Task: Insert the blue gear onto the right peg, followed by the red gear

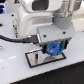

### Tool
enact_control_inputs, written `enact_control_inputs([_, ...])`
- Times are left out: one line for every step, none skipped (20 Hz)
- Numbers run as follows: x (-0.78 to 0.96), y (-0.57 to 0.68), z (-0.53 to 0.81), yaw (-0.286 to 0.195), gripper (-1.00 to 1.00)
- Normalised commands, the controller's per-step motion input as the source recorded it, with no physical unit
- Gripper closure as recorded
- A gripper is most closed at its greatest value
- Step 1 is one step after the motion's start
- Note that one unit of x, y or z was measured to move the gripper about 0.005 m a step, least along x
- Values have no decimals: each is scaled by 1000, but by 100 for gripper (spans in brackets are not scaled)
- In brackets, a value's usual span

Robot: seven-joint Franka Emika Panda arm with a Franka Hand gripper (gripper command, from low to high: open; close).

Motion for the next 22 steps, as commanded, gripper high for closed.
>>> enact_control_inputs([0,0,334,0,100])
enact_control_inputs([34,0,446,0,100])
enact_control_inputs([0,0,437,0,100])
enact_control_inputs([0,0,251,0,100])
enact_control_inputs([140,-45,28,0,100])
enact_control_inputs([151,3,228,0,100])
enact_control_inputs([292,65,-119,0,100])
enact_control_inputs([275,21,-199,0,100])
enact_control_inputs([226,2,-82,0,100])
enact_control_inputs([189,1,-15,0,100])
enact_control_inputs([173,-6,0,0,100])
enact_control_inputs([156,-20,-24,0,100])
enact_control_inputs([146,-3,-83,0,100])
enact_control_inputs([164,3,-126,0,100])
enact_control_inputs([148,-6,-184,0,100])
enact_control_inputs([161,-6,-149,0,100])
enact_control_inputs([140,-84,319,0,100])
enact_control_inputs([120,-68,10,0,100])
enact_control_inputs([158,-68,130,0,100])
enact_control_inputs([0,0,177,0,100])
enact_control_inputs([0,0,426,0,100])
enact_control_inputs([0,43,483,0,100])
